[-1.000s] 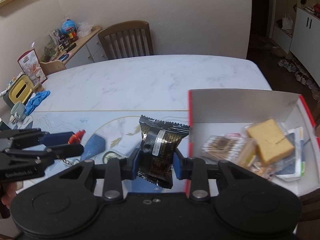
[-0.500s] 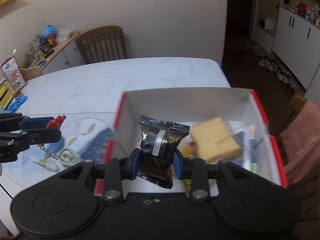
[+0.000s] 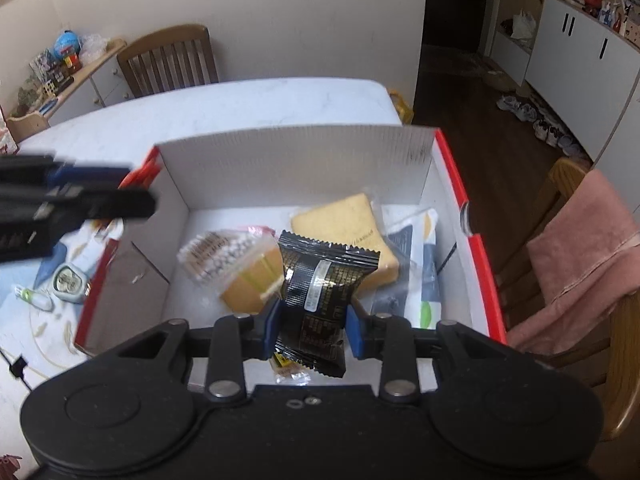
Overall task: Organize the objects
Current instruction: 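Carry the black snack packet and red bird keychain over the red box, then open the left gripper to drop the keychain while the right releases the snack packet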
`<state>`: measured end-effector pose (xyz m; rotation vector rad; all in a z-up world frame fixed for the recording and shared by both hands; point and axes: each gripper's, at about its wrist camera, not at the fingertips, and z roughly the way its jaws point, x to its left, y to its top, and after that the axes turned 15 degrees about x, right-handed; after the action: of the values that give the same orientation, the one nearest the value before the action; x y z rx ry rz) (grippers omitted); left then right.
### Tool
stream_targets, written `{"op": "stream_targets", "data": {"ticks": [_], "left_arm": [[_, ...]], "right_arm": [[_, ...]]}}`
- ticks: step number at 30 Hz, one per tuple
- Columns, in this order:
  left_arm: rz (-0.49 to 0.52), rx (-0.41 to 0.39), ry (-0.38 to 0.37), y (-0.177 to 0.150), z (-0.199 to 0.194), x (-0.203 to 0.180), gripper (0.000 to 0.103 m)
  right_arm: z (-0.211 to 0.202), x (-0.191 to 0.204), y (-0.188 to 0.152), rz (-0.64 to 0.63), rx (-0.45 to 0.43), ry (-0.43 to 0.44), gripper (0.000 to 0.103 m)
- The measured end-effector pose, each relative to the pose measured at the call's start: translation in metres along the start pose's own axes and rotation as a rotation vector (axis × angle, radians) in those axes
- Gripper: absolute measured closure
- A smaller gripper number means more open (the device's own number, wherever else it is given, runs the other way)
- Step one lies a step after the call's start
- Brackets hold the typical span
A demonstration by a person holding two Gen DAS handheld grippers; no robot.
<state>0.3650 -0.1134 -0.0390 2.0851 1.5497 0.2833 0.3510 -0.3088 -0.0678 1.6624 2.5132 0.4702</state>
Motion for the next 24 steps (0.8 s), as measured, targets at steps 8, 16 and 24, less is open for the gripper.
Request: {"op": "stream_targets", "data": {"ticks": [8, 16, 24], "left_arm": [[0.066, 0.035, 0.101, 0.032, 0.044, -0.012, 0.068], [0.114, 0.123, 0.164, 0.041, 0.088, -0.018, 0.068], [0.094, 0.228, 0.168, 0.050, 0.116, -0.013, 0.068]], "right_arm": [[0.019, -0.009, -0.001, -0.036, 0.051, -0.001, 0.070], [0.040, -0.008, 0.002, -0.071, 0.096, -0.005, 0.070], [0.047, -0.014, 0.003, -0.069, 0.100, 0.022, 0.070]]}}
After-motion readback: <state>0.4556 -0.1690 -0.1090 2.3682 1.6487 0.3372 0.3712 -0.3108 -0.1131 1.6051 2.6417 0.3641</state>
